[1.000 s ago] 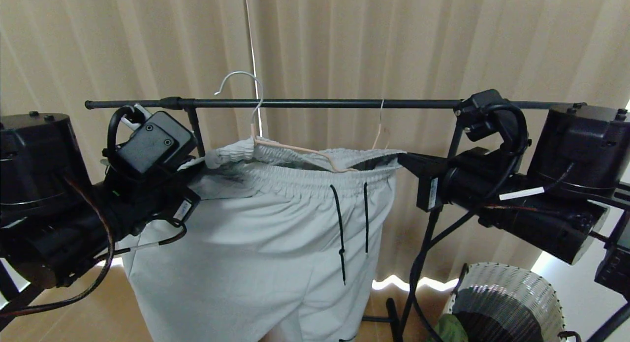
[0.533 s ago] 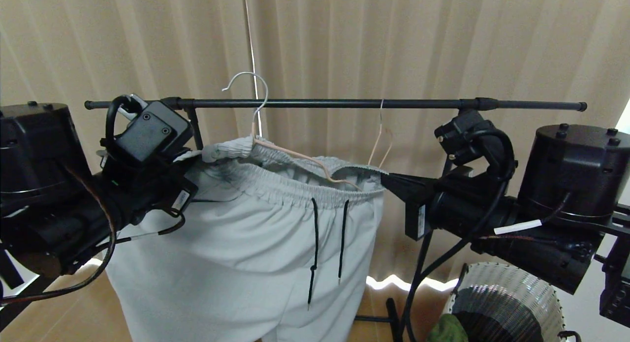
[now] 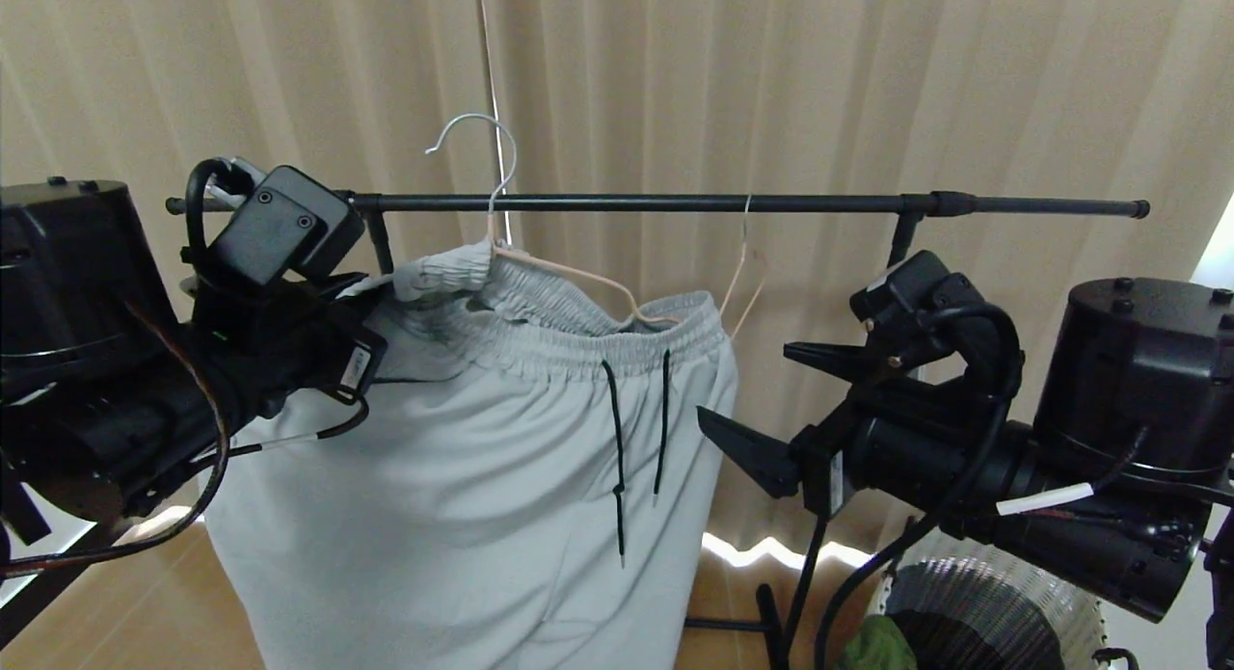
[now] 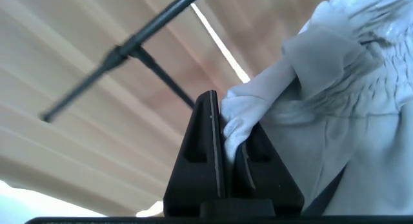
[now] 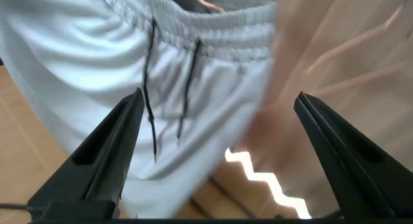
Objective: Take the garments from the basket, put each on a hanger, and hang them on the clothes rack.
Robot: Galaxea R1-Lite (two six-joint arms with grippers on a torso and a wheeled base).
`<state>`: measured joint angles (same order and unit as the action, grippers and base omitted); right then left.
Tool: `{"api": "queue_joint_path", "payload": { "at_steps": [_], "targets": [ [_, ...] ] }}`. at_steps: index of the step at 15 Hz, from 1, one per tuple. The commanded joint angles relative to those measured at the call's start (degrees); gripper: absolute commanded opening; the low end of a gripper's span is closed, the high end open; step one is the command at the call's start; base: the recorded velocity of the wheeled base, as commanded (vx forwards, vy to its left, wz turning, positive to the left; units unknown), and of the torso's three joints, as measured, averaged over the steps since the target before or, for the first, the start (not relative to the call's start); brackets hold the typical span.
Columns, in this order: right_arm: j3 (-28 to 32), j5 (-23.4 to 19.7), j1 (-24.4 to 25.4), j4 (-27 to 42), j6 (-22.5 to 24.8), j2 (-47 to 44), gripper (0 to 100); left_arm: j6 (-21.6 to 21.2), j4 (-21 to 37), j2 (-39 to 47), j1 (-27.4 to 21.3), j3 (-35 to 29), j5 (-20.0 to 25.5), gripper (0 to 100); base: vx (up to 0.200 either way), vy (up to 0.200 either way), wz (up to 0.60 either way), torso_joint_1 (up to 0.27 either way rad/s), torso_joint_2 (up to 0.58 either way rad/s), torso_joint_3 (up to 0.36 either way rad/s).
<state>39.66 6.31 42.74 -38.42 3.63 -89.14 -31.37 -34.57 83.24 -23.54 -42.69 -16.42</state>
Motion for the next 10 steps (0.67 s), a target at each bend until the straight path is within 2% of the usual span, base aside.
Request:
{"api": "queue_joint_path", "payload": {
  "at_steps": [1,4,6,8,10],
  "targets": [
    [3.23,-0.07,-0.03,0.02,1.29,-0.34,100,2.89,-0.06,1.84,-0.89,0.06,-0.10,0,0.000,0.000,0.00,0.000,0.00,0.000],
    [8.68,-1.74,-0.03,0.10,5.77,-2.00,100,3.15,-0.14,2.54,-0.98,-0.20,0.16,0,0.000,0.000,0.00,0.000,0.00,0.000],
    [12.38,-2.01,-1.17,0.72,12.89,-4.11,100,3.15,-0.14,2.37,-3.00,-0.20,0.07,0,0.000,0.000,0.00,0.000,0.00,0.000],
    [13.69,-2.01,-1.26,0.90,17.02,-6.49,100,3.15,-0.14,2.54,-4.85,-0.99,-0.10,0,0.000,0.000,0.00,0.000,0.00,0.000],
    [13.96,-1.83,-1.26,0.90,18.78,-8.07,100,3.15,-0.14,2.81,-5.64,-2.13,-0.10,0,0.000,0.000,0.00,0.000,0.00,0.000]
  ]
}}
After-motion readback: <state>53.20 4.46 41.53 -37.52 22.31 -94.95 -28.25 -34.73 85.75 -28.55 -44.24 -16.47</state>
